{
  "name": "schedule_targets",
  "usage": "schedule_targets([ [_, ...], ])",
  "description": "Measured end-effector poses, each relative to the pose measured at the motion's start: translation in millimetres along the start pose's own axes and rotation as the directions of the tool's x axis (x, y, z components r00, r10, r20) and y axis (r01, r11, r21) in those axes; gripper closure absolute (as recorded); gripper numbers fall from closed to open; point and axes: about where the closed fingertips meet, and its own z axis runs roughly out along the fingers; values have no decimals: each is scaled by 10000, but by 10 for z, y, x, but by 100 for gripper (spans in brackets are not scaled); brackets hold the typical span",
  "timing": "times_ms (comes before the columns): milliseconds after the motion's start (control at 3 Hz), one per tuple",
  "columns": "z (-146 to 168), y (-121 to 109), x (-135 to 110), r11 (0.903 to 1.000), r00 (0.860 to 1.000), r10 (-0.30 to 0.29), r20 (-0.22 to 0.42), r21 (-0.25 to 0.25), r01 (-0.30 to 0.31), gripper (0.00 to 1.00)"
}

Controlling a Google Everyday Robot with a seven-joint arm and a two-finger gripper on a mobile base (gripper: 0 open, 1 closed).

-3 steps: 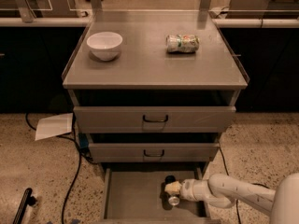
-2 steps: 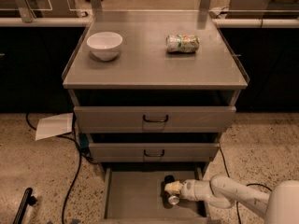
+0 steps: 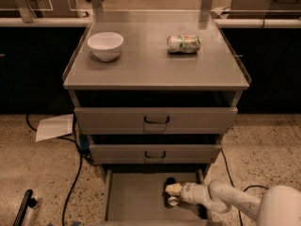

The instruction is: Place redbull can into bottom drawer

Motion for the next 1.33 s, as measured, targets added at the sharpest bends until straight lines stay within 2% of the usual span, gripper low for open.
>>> schedule_targets([
  [333,144,-269,-33,9960,9989,454,154,764,-464,100],
  [667,244,-482,-44,9878,9966,793,224,1323,-815,100],
  [1000,246,-486,-42,9876,9966,797,220,1339,-819,81],
  [1333,246,-486,-42,9876,9966,797,219,1339,-819,58],
])
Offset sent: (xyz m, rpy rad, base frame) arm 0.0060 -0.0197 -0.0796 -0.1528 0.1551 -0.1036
